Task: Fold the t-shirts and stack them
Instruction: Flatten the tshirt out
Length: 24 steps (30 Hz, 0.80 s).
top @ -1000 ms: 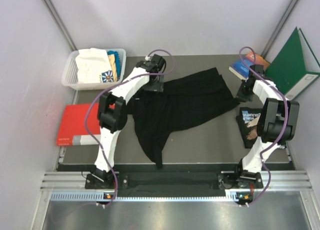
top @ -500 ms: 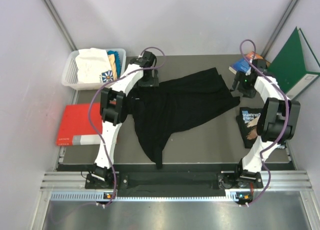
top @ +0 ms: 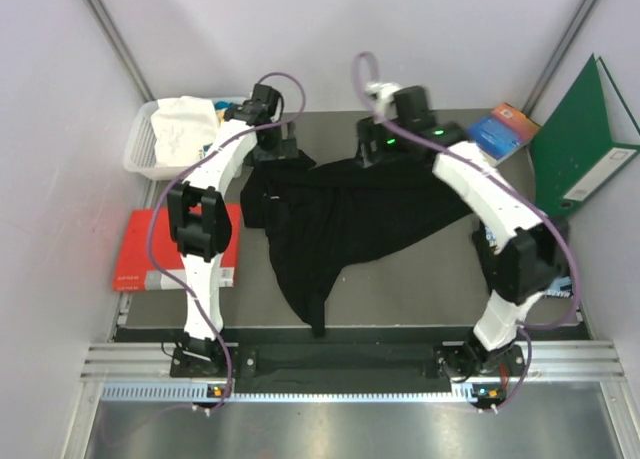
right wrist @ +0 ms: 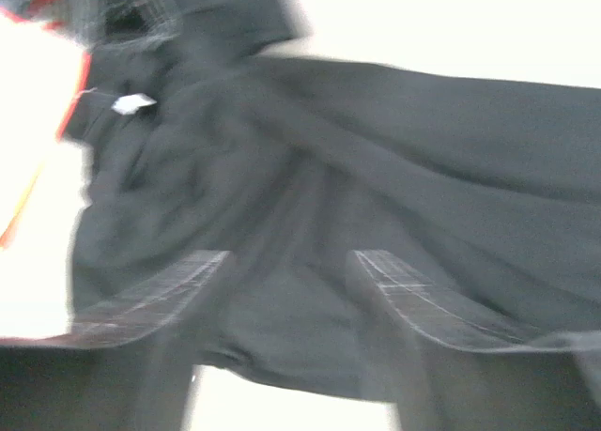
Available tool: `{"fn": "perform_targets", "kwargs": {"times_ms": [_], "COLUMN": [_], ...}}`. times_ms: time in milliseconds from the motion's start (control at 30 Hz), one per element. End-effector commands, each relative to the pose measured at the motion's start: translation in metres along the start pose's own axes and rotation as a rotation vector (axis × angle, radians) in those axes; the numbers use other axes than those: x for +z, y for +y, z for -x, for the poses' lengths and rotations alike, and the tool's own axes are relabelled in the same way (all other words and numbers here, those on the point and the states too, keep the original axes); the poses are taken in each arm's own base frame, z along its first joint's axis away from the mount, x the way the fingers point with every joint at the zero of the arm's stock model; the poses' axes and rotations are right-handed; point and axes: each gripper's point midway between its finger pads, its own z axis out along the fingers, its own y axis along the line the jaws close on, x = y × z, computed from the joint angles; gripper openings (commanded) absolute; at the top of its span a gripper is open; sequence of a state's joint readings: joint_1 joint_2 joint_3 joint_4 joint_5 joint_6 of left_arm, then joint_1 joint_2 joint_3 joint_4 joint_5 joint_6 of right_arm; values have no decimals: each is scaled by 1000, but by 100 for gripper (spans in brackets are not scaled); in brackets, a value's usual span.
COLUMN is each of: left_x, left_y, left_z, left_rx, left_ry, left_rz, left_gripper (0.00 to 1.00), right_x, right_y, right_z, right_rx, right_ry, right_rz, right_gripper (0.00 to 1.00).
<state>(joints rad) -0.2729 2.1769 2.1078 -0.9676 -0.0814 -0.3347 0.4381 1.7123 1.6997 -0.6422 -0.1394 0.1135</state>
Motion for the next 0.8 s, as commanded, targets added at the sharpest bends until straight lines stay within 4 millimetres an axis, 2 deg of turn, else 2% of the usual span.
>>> {"fn": "perform_targets", "kwargs": {"times_ms": [0,33,67,100,233,400,567,633,767], "left_x": [-2,-2,0,4,17,36,56,62,71], "left_y": [36,30,30,30,23,16,16,18,23], "left_z": [-2,-5,-6,-8,-17,-24,-30,-30,-28], "left_rx": [-44,-45,-29,-29,-16,-45,-57,-59,-79], "left_ry": [44,63,71,85,128,169,199,206,208], "left_rz": [-19,-75,-98,-118,-176,-216,-213,-197,-165], "left_gripper": [99,99,99,99,99,99,99,99,99], "right_x": [38,43,48,57,71,78,91,98,106], "right_y": [87,100,110,129,161,202,211,215,230], "right_z": [-41,-46,-50,-61,-91,-122,-152,-170,-197], "right_rx": [-214,-231,-243,-267,-326,-466,-510,-531,-553], "right_ry": [164,174,179,195,246,267,318,359,407], "right_rz": [117,136,153,182,244,326,374,383,430], "right_gripper": [24,4,0,0,0,0,0,0,0]}}
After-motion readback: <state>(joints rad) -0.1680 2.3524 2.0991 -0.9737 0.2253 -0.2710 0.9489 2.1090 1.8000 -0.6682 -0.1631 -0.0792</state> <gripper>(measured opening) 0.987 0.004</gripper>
